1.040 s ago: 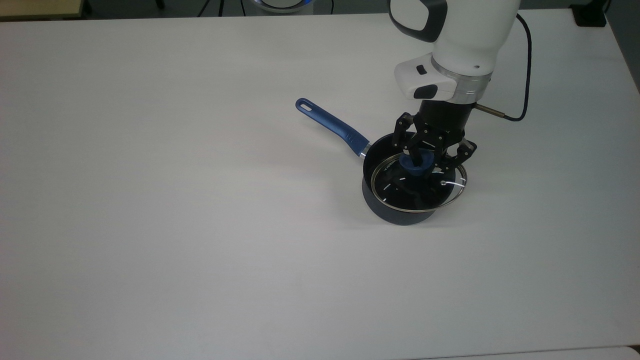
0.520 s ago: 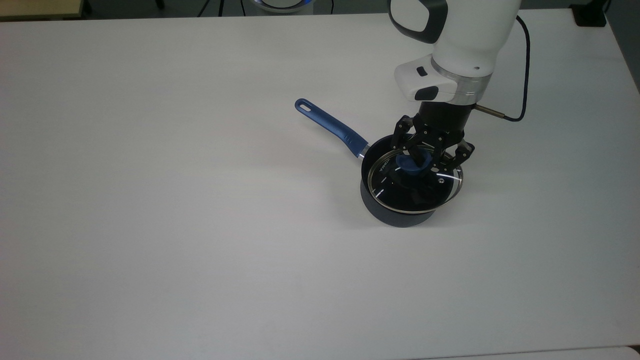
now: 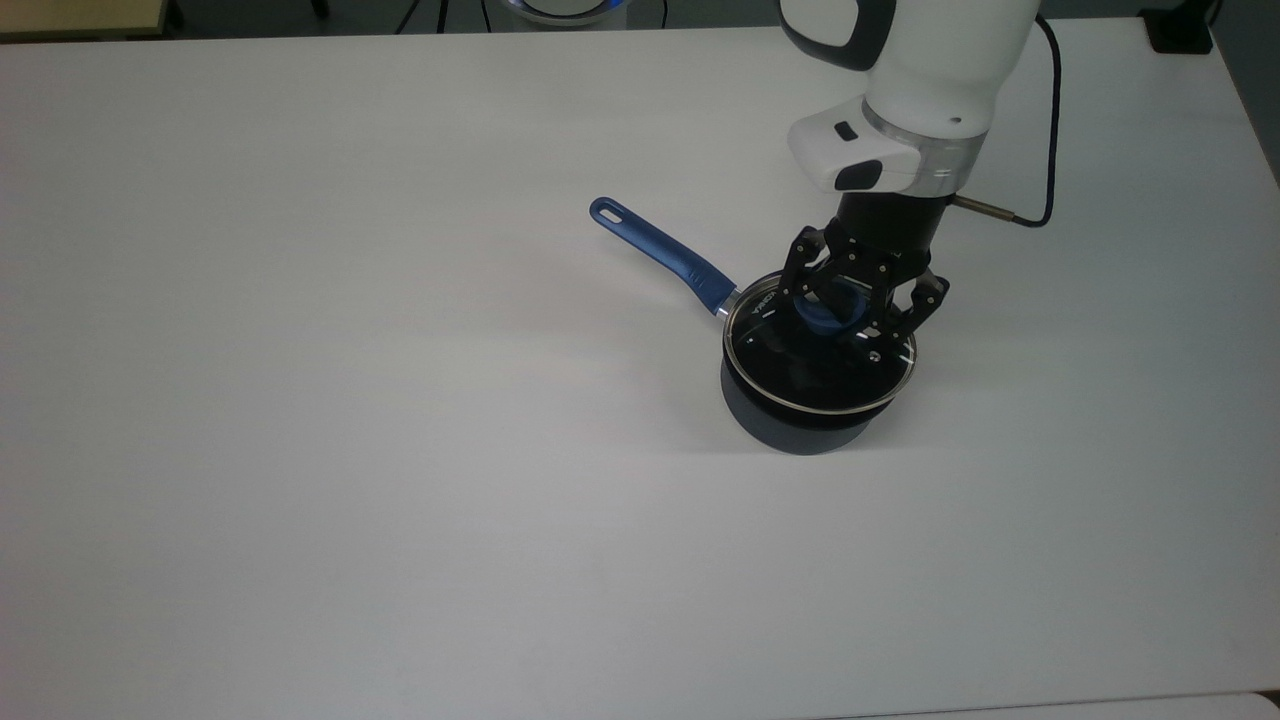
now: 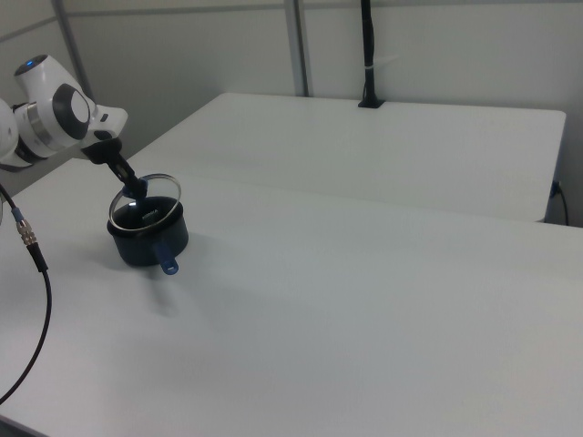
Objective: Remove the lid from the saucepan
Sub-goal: 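Close the gripper on the blue knob of the glass lid, then lift the lid off the pot and carry it past the blue handle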
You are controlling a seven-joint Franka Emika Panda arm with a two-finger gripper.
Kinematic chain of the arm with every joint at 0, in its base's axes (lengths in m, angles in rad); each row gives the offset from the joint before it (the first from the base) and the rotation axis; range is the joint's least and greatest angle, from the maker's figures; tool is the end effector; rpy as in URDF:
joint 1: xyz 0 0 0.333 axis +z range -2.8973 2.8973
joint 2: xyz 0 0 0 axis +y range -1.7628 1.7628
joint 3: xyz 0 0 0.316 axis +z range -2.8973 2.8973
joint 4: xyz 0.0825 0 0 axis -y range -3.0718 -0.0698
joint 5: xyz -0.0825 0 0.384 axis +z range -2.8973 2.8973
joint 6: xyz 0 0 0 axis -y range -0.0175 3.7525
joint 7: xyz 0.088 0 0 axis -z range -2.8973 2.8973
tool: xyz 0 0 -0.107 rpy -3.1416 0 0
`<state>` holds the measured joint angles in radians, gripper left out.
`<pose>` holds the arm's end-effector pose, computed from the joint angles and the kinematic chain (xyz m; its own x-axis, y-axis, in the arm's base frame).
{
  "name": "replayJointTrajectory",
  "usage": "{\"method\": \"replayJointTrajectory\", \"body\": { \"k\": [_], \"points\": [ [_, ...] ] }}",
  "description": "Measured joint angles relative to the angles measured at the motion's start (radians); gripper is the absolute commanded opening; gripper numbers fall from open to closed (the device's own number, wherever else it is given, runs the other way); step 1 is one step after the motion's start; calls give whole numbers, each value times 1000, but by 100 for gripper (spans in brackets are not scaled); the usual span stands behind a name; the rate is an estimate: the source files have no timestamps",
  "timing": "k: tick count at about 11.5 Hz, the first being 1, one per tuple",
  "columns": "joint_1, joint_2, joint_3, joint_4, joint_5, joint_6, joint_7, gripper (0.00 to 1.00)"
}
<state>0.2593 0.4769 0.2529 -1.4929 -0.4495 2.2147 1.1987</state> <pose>0.6450 0.3110 0.4303 0.8072 -0.4684 0.3592 -0.4637 -0.8797 -0.1051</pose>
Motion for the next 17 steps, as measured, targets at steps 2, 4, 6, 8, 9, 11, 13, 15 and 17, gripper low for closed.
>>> {"method": "replayJointTrajectory", "body": {
  "k": [2,4,6,8,9,11,13,15,17],
  "points": [
    [-2,-12,0,0,0,-34,-52,0],
    [-2,-19,0,0,0,-47,-79,0],
    [-2,-19,0,0,0,-62,-98,0],
    [-7,-22,0,0,26,-95,-148,0],
    [-14,-32,0,0,59,-113,-193,0],
    [-42,-74,-1,-1,126,-150,-272,0],
    [-82,-114,-2,-2,175,-219,-366,0],
    [-143,-156,-3,-10,257,-304,-519,0],
    [-246,-227,-4,-48,342,-378,-710,0]
  ]
}}
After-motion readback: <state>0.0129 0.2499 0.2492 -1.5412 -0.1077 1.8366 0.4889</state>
